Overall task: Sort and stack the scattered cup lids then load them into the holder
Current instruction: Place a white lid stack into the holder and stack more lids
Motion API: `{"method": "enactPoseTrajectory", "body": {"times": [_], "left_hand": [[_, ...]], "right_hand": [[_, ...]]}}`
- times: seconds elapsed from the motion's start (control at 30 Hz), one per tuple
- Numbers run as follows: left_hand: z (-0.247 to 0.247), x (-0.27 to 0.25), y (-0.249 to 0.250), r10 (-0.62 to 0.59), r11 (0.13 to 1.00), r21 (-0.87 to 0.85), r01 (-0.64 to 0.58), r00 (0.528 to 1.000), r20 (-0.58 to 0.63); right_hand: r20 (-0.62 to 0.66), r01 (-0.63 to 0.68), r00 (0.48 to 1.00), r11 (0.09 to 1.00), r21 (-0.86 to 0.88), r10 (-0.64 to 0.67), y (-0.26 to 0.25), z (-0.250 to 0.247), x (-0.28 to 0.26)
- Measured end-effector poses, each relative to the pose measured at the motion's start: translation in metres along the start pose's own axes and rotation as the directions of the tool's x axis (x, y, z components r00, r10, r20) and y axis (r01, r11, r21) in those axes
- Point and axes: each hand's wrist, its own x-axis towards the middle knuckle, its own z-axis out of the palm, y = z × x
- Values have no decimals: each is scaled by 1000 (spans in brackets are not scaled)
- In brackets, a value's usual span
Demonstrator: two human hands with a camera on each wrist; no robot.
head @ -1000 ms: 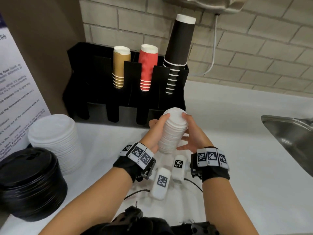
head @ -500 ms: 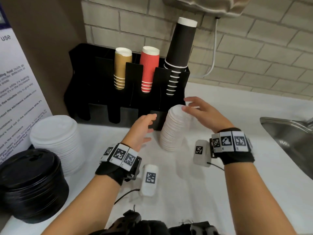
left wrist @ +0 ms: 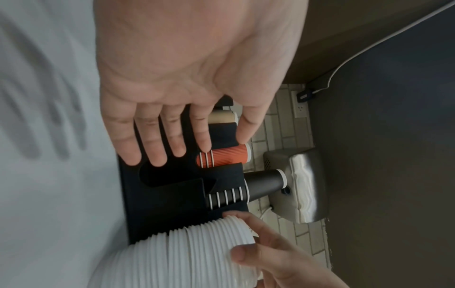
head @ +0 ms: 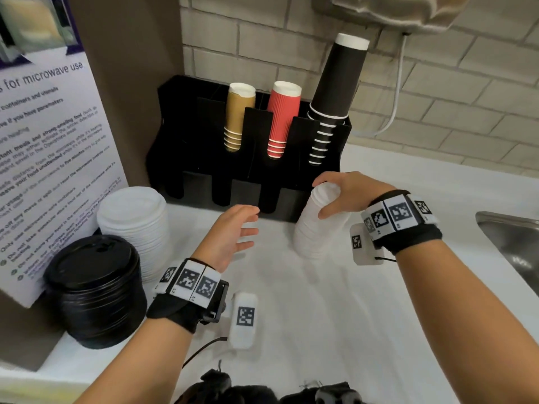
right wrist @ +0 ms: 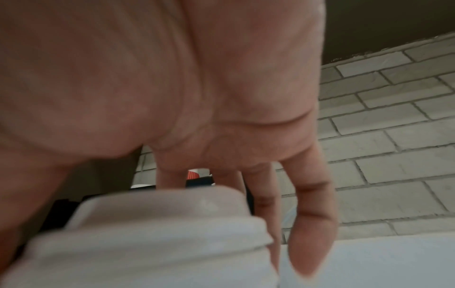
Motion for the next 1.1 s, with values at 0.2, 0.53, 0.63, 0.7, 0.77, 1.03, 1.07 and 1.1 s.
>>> {"method": "enactPoseTrajectory", "body": {"times": [0.2, 0.53, 0.63, 0.7, 0.77, 1.03, 1.07, 1.1], "left_hand": [[-4, -5, 0, 65, 998, -15, -65, 998, 1], [15, -3, 19, 65, 800, -592, 94, 968, 241], [9, -2, 13, 64, 784, -617, 70, 979, 191], [5, -1, 11, 75, 791, -609, 54, 980, 184], [3, 0, 10, 99, 795, -605, 36, 977, 188], [-5, 7, 10, 128, 780, -626, 13, 975, 180], [-6, 8, 10, 126, 776, -631, 14, 976, 177], [-7, 9, 9, 122, 773, -635, 16, 977, 174]], "right_hand": [[-155, 158, 977, 985, 71, -145, -9, -20, -14], [-2, 523, 841, 811, 264, -542, -89, 16, -19], [-9, 543, 830, 804, 244, -557, -93, 21, -13], [-30, 549, 831, 812, 199, -555, -97, 25, -9], [-53, 564, 822, 800, 202, -567, -101, 29, -7], [-96, 575, 815, 781, 245, -571, -103, 34, 0], [-94, 576, 815, 783, 235, -572, -104, 35, 1], [-94, 577, 815, 785, 223, -572, -105, 36, 1]]}}
